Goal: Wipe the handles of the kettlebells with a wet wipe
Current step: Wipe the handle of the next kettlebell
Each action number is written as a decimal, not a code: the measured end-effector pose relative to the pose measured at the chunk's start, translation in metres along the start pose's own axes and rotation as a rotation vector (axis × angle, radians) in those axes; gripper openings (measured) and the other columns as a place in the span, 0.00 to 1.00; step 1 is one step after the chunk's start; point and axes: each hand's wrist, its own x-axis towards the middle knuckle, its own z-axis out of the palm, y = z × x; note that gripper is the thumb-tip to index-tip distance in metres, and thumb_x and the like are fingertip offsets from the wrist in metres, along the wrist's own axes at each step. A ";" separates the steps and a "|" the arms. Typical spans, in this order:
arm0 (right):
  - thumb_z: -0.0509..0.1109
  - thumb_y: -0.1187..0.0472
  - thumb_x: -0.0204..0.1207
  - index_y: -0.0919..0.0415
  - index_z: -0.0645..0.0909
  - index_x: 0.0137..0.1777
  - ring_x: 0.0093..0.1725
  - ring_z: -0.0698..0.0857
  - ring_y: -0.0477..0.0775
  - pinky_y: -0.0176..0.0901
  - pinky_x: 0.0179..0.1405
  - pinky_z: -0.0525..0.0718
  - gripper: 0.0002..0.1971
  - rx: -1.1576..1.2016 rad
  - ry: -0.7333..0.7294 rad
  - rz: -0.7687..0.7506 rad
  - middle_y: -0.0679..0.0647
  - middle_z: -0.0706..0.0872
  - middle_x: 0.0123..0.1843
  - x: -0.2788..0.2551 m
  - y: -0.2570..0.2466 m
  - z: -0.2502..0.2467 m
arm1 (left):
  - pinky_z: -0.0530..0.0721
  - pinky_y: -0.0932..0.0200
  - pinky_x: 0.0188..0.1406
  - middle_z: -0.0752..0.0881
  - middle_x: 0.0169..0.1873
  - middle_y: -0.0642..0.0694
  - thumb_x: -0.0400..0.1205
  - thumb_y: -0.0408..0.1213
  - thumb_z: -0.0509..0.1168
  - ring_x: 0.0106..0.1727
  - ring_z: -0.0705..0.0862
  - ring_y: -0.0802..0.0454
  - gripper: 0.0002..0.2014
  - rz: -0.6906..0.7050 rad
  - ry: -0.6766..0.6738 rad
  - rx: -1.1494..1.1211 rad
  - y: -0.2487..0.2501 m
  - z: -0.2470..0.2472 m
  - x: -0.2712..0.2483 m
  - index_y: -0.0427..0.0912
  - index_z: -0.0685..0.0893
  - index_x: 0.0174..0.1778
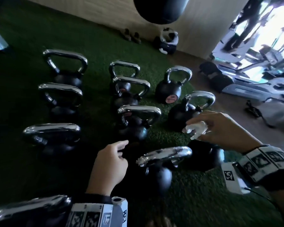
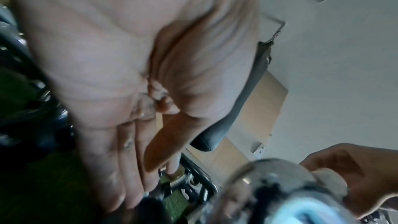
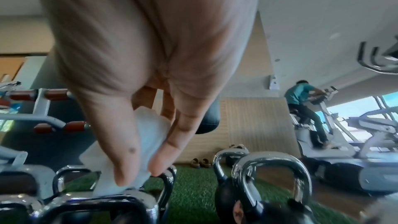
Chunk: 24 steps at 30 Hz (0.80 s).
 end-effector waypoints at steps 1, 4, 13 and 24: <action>0.84 0.54 0.60 0.37 0.90 0.57 0.54 0.89 0.39 0.39 0.52 0.87 0.23 0.010 -0.036 0.025 0.38 0.90 0.54 -0.011 -0.004 -0.001 | 0.84 0.67 0.56 0.86 0.68 0.55 0.81 0.19 0.58 0.62 0.86 0.61 0.32 -0.033 -0.013 -0.019 -0.001 0.003 -0.008 0.53 0.83 0.75; 0.78 0.62 0.63 0.40 0.90 0.61 0.56 0.89 0.42 0.36 0.49 0.88 0.26 0.025 -0.047 -0.006 0.39 0.89 0.57 -0.037 -0.010 0.002 | 0.85 0.62 0.62 0.83 0.72 0.56 0.80 0.21 0.60 0.67 0.83 0.61 0.33 -0.077 -0.062 -0.060 -0.012 0.013 -0.023 0.57 0.80 0.77; 0.67 0.75 0.73 0.48 0.89 0.65 0.57 0.83 0.41 0.27 0.57 0.79 0.27 0.255 0.318 -0.074 0.43 0.82 0.58 -0.062 -0.019 0.056 | 0.87 0.49 0.66 0.94 0.46 0.55 0.57 0.46 0.89 0.51 0.92 0.56 0.23 -0.192 -0.208 -0.130 -0.027 0.064 -0.007 0.54 0.91 0.45; 0.65 0.84 0.67 0.66 0.88 0.67 0.68 0.89 0.53 0.35 0.70 0.80 0.30 0.182 0.671 -0.198 0.57 0.89 0.69 -0.071 -0.040 0.132 | 0.85 0.53 0.69 0.94 0.53 0.56 0.49 0.71 0.86 0.58 0.90 0.61 0.37 -0.204 -0.012 -0.135 -0.051 0.089 -0.007 0.52 0.93 0.48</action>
